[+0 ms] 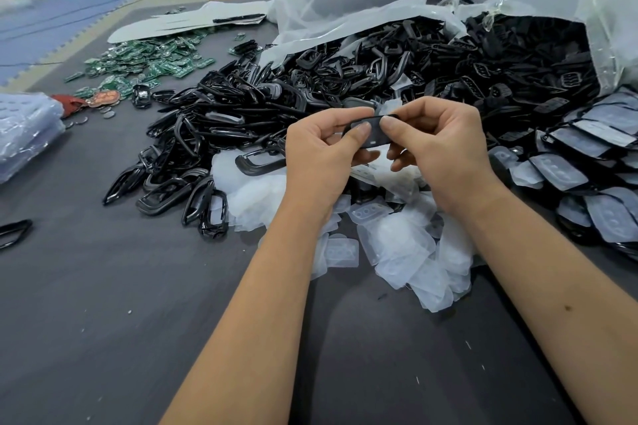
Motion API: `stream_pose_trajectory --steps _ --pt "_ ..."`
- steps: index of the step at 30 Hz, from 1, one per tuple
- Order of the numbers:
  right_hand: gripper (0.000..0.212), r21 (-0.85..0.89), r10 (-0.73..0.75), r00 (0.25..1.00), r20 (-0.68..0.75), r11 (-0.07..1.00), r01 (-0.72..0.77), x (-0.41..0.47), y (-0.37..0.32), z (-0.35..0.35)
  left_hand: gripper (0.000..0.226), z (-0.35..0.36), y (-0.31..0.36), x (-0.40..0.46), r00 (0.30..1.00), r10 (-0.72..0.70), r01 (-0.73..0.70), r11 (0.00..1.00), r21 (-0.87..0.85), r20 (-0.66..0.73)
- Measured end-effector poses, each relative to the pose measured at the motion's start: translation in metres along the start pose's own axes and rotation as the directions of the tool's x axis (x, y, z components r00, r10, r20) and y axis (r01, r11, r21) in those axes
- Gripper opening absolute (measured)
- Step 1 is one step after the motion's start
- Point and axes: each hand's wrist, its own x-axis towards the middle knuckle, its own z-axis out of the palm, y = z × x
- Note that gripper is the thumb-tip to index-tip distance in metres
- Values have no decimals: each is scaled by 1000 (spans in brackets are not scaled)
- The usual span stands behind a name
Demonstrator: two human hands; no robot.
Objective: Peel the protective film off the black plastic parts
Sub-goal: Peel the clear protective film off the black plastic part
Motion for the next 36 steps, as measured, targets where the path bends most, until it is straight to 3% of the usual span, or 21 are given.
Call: stream_pose_trajectory --steps 9,14,20,29,36 --pt "21 -198 -86 996 28 976 90 1 4 -1 19 -1 0 1 998 -37 38 998 42 -44" --pt "27 -120 -47 998 43 991 52 1 4 -1 18 -1 3 0 996 -55 57 998 29 -63" --pt "11 -91 -11 1000 1 996 11 2 5 -2 20 -2 5 -1 997 -75 75 997 35 7" --pt "21 -8 78 995 68 997 -78 4 4 -8 20 0 8 -5 993 -114 115 993 -23 39" --pt "4 -160 -95 987 132 980 116 3 7 -8 12 0 7 -3 989 -145 144 988 -59 -13"
